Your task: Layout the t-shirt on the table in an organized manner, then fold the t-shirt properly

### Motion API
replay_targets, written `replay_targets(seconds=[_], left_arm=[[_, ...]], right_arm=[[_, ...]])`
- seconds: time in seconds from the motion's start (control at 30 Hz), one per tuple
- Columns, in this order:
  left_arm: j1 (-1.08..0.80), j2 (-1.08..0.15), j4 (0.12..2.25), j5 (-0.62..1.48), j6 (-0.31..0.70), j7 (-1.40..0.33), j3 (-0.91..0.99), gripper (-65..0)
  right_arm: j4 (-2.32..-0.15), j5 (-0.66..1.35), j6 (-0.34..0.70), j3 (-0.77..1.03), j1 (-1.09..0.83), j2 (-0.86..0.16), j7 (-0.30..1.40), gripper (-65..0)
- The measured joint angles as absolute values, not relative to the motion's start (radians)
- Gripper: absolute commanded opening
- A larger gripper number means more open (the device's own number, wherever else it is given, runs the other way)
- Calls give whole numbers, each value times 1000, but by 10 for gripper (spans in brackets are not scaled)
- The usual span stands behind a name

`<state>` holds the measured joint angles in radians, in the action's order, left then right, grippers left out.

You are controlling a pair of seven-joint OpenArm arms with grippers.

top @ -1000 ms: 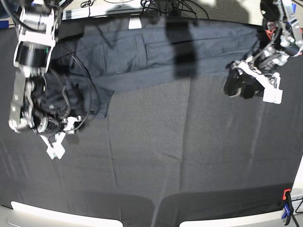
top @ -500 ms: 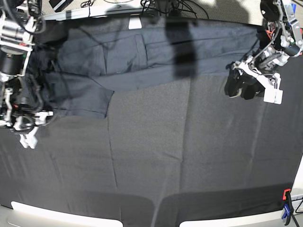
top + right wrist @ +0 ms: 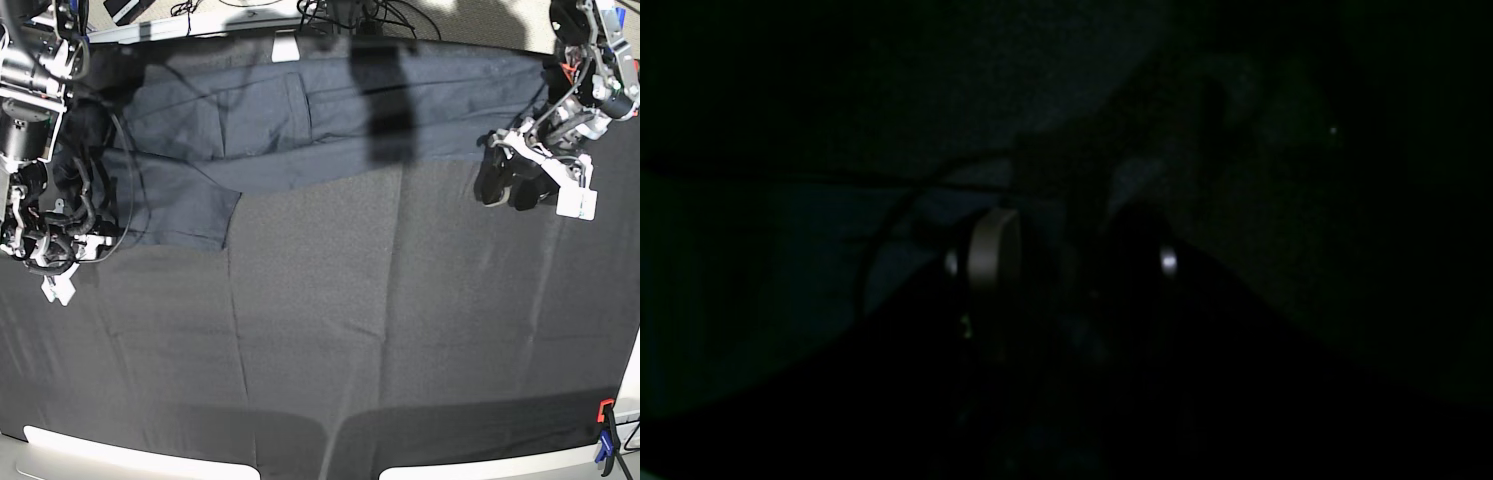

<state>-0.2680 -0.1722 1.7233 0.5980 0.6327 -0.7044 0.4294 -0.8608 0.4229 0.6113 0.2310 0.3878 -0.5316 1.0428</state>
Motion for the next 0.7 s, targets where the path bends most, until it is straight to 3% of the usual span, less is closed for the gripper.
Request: replay_targets(seconds=[0.7], left_arm=[[-268, -172, 1723, 598, 633, -705, 429, -309]], right_arm=[[-911, 595, 678, 224, 382, -540, 1140, -412]])
